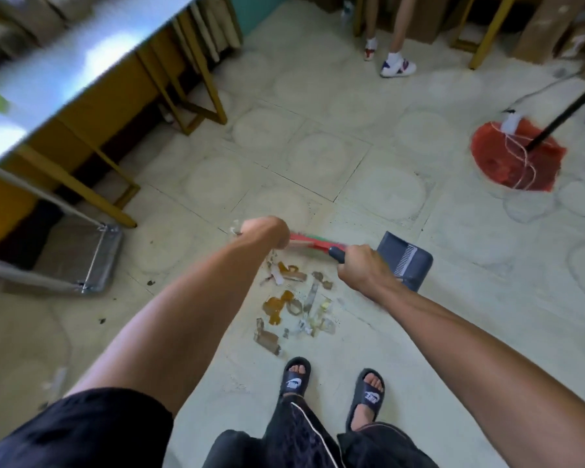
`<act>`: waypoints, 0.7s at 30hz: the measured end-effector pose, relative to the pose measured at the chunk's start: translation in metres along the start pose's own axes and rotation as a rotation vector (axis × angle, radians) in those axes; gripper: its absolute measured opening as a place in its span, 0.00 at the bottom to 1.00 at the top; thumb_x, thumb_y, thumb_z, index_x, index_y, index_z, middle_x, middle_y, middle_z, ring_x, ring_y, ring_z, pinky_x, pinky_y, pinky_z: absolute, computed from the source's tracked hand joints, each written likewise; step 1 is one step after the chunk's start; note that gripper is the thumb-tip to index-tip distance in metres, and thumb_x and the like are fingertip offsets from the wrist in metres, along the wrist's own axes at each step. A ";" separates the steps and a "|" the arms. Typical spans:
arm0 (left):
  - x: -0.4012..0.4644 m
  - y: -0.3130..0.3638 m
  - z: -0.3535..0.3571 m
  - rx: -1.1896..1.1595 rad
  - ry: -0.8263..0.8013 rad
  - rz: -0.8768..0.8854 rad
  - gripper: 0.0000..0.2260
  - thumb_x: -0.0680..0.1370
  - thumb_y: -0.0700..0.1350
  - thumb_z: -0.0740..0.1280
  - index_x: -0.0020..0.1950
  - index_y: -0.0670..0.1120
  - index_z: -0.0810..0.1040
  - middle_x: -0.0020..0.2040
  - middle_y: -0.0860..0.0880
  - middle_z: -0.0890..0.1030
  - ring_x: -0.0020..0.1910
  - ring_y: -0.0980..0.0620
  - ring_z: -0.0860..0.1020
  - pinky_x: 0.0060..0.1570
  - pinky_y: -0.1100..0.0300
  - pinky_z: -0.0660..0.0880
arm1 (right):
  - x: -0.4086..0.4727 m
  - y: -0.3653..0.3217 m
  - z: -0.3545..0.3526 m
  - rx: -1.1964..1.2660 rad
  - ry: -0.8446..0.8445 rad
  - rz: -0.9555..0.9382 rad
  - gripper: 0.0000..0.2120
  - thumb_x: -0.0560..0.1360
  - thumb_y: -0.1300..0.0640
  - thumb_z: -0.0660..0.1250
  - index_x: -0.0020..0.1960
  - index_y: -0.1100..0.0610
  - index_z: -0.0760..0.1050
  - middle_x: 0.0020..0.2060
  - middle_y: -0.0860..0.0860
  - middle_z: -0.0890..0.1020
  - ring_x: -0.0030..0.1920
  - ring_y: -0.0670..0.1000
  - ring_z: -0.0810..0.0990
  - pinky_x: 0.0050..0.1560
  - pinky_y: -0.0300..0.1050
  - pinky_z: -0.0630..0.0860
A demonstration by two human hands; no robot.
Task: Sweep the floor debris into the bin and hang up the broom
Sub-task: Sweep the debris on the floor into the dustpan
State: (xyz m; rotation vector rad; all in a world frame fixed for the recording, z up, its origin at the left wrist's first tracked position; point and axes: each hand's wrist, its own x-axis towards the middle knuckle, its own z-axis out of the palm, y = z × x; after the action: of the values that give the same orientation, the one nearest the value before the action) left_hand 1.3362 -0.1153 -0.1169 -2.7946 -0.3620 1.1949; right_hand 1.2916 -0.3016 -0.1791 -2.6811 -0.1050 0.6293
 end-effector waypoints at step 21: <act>0.157 -0.109 0.042 -0.555 0.073 -0.432 0.13 0.83 0.46 0.57 0.62 0.43 0.76 0.34 0.50 0.71 0.30 0.55 0.72 0.25 0.64 0.68 | 0.172 -0.104 -0.003 -0.406 -0.102 -0.419 0.04 0.71 0.58 0.65 0.39 0.56 0.71 0.27 0.50 0.69 0.30 0.56 0.75 0.31 0.44 0.68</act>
State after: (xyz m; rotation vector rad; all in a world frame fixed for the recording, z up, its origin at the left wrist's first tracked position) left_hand 1.3909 0.0287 -0.2379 -2.9224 -1.3943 1.0003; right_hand 1.4488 -0.1795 -0.2079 -2.8637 -0.8818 0.6613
